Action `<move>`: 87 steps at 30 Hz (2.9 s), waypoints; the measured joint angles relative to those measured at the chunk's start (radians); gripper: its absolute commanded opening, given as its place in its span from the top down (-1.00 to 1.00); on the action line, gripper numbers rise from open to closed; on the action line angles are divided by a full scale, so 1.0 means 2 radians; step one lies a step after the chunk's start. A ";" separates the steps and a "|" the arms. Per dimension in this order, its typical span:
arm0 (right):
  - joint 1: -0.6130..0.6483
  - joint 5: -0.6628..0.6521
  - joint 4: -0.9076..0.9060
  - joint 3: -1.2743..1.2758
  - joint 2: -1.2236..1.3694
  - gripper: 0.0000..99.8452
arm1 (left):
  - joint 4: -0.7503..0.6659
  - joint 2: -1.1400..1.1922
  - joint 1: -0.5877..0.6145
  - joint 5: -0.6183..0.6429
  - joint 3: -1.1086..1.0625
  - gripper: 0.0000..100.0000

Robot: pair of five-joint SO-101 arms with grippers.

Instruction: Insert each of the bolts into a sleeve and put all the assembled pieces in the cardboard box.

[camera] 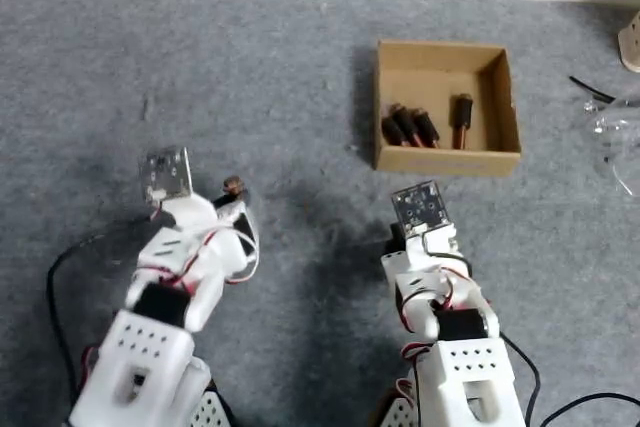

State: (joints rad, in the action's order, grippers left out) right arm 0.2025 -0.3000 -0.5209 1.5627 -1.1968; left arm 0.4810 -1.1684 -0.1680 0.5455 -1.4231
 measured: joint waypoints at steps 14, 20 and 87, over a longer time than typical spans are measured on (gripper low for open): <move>0.000 0.000 0.000 0.005 -0.018 0.99 | -0.063 -0.277 0.001 -0.064 -0.128 0.99; 0.000 -0.001 -0.019 0.054 -0.143 0.99 | -0.014 -0.311 0.001 -0.064 -0.126 0.99; 0.184 -0.001 0.049 0.056 -0.311 0.99 | -0.193 -0.317 -0.084 0.067 -0.119 0.99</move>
State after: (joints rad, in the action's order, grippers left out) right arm 0.5708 -0.3015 -0.4227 1.6747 -1.8182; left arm 0.0959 -1.8021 -0.3368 0.6790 -1.6609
